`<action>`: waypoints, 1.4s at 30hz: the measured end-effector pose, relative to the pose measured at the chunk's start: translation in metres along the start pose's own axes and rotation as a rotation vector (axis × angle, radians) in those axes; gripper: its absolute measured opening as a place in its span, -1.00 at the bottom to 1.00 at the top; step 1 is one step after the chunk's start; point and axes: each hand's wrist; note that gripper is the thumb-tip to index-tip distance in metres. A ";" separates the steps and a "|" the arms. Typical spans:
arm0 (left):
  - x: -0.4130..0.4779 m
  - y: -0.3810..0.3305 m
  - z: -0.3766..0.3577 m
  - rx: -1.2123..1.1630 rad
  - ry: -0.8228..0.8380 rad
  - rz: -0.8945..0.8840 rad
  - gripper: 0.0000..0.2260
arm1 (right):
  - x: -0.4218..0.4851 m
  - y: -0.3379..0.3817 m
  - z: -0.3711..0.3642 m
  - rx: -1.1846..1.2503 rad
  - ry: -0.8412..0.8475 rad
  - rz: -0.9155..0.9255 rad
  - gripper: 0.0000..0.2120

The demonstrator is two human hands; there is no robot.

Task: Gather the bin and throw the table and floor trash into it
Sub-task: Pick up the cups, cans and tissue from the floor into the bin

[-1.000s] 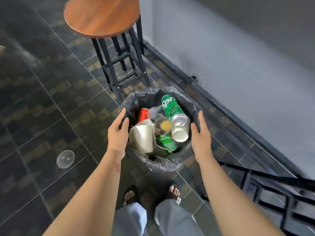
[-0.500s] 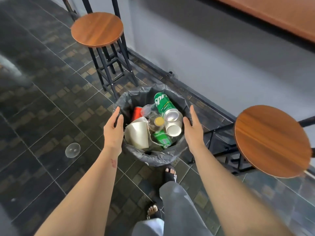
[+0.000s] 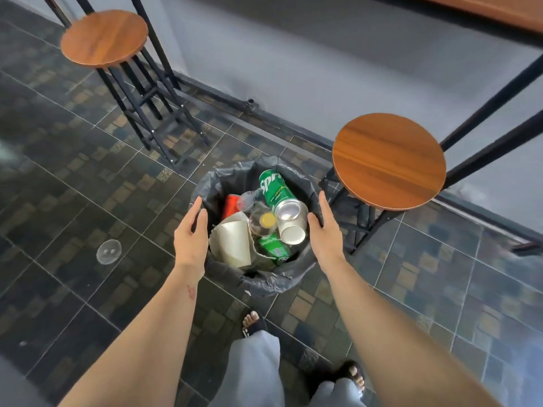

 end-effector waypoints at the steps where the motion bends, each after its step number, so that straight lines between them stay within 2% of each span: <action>1: -0.014 0.004 -0.011 0.019 0.000 -0.006 -0.66 | -0.010 -0.010 0.014 0.006 -0.006 -0.011 -0.48; 7: -0.094 0.026 -0.100 0.123 0.064 -0.012 -0.67 | -0.067 -0.070 0.117 0.032 -0.076 -0.076 -0.48; 19: -0.183 0.055 -0.325 0.218 0.369 0.062 -0.66 | -0.118 -0.180 0.329 0.167 -0.378 -0.224 -0.52; 24: -0.174 0.054 -0.411 0.252 0.483 0.087 -0.65 | -0.093 -0.205 0.396 0.222 -0.468 -0.269 -0.53; 31: -0.139 0.048 -0.513 0.263 0.561 0.092 -0.66 | -0.030 -0.222 0.473 0.280 -0.543 -0.309 -0.54; 35: -0.125 0.049 -0.556 0.245 0.546 0.147 -0.66 | 0.005 -0.233 0.508 0.344 -0.566 -0.302 -0.55; 42: -0.104 0.069 -0.655 0.216 0.439 0.214 -0.65 | 0.087 -0.264 0.587 0.368 -0.459 -0.315 -0.56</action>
Point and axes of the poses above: each hand's wrist, its own x-axis towards the middle knuckle, its own z-axis out of the back of the hand, y = z × x, and after that the axes turned 10 degrees about y, right-handed
